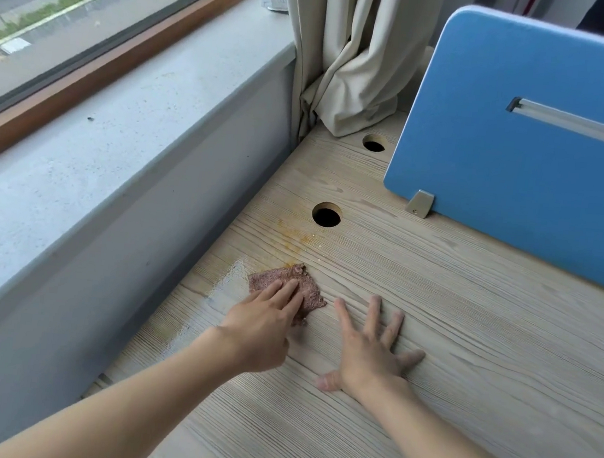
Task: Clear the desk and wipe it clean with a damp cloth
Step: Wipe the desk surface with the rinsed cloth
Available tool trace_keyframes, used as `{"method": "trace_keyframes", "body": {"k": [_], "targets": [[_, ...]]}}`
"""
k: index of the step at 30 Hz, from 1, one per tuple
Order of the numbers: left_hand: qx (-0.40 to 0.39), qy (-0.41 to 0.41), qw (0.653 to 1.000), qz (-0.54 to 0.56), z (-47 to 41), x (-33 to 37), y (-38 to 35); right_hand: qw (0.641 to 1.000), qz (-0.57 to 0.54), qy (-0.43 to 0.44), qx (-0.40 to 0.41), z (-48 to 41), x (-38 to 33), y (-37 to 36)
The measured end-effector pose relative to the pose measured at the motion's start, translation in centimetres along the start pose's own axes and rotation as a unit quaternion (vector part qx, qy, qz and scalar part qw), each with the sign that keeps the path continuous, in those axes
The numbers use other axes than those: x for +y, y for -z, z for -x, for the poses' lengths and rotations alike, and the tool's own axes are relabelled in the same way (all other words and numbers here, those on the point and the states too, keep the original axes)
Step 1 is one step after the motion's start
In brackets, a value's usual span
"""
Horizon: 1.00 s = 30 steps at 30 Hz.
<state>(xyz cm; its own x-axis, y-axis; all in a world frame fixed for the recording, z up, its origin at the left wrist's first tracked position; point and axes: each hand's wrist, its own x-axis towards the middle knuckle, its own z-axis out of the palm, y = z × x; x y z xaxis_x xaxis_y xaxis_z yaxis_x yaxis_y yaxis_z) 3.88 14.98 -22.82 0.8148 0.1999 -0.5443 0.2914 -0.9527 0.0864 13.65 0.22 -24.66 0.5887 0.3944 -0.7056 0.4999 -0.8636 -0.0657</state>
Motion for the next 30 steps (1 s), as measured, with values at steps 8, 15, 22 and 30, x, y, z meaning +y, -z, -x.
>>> {"method": "trace_keyframes", "body": {"k": [8, 15, 22, 30], "targets": [[-0.031, 0.019, 0.998, 0.044, -2.1, 1.5, 1.5, 0.999, 0.043, 0.029, 0.006, -0.2, 0.6, 0.6], [-0.032, 0.051, 0.996, 0.065, -4.1, 1.7, 3.4, 0.998, 0.055, 0.034, 0.011, -1.4, 0.4, 2.3], [-0.055, 0.033, 0.996, 0.064, -3.4, 1.7, 3.1, 0.998, 0.045, 0.030, 0.024, -3.2, 0.6, 4.2], [-0.042, 0.005, 0.998, 0.049, -5.8, 1.0, 3.7, 0.998, 0.041, 0.030, 0.024, -3.4, 0.6, 4.1]]}}
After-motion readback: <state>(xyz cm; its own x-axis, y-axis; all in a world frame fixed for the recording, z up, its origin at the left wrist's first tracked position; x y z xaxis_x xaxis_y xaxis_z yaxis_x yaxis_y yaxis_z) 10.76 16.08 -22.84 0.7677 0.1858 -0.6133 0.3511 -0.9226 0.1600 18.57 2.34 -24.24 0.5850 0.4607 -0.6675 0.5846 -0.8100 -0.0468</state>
